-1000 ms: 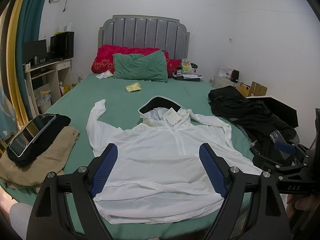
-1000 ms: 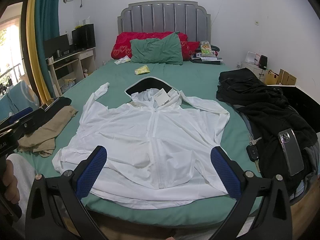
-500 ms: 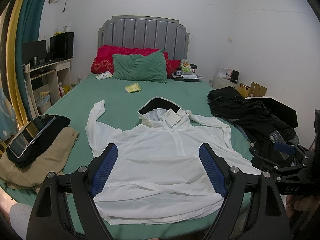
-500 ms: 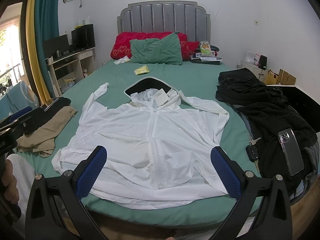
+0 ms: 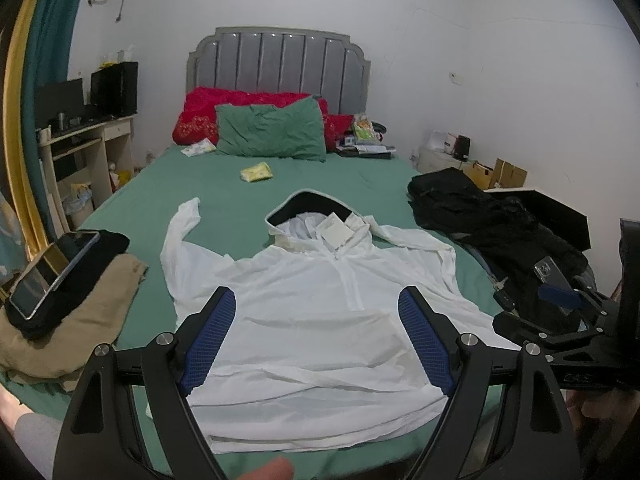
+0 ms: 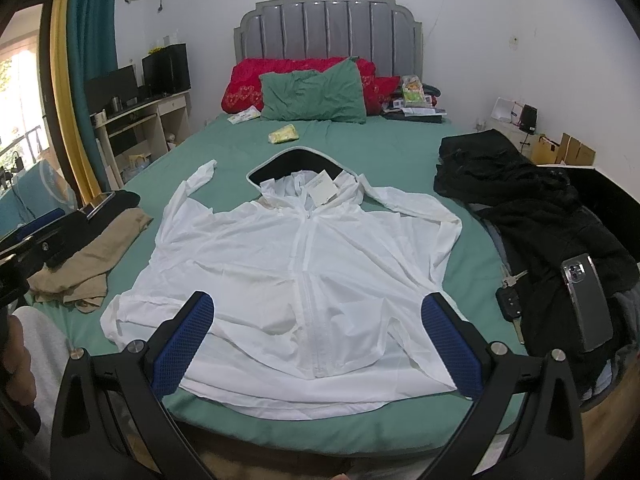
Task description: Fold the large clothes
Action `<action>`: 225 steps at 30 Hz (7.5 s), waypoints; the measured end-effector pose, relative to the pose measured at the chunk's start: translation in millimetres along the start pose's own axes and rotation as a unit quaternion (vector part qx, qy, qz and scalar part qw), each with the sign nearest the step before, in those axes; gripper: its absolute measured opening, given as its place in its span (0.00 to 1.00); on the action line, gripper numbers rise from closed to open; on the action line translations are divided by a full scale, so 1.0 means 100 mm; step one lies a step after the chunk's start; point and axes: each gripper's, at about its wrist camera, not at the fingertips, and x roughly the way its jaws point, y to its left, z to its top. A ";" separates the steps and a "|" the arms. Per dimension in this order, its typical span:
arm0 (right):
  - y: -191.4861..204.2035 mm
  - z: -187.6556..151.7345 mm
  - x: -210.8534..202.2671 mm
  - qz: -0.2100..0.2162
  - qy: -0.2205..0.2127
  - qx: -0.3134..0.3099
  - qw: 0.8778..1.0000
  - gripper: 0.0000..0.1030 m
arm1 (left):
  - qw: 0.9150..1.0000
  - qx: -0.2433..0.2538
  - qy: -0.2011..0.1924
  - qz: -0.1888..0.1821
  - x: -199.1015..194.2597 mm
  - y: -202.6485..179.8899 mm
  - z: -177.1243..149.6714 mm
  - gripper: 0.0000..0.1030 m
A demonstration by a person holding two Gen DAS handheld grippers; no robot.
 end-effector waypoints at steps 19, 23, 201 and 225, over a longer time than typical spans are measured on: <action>-1.22 0.77 2.06 0.035 0.097 -0.066 0.992 0.65 | 0.989 -0.035 0.141 -0.001 2.03 0.78 -0.06 0.84; -1.28 1.04 2.85 0.025 0.104 -0.107 0.989 0.62 | 0.989 -0.032 0.140 0.018 2.46 1.02 -0.02 0.84; -2.02 1.42 3.47 0.234 0.134 -0.042 0.962 0.83 | 0.966 -0.011 0.201 -0.160 3.83 1.19 0.87 0.56; -1.21 1.31 4.14 0.271 0.191 -0.159 0.930 0.13 | 0.935 0.114 0.301 -0.151 4.76 0.60 0.26 0.70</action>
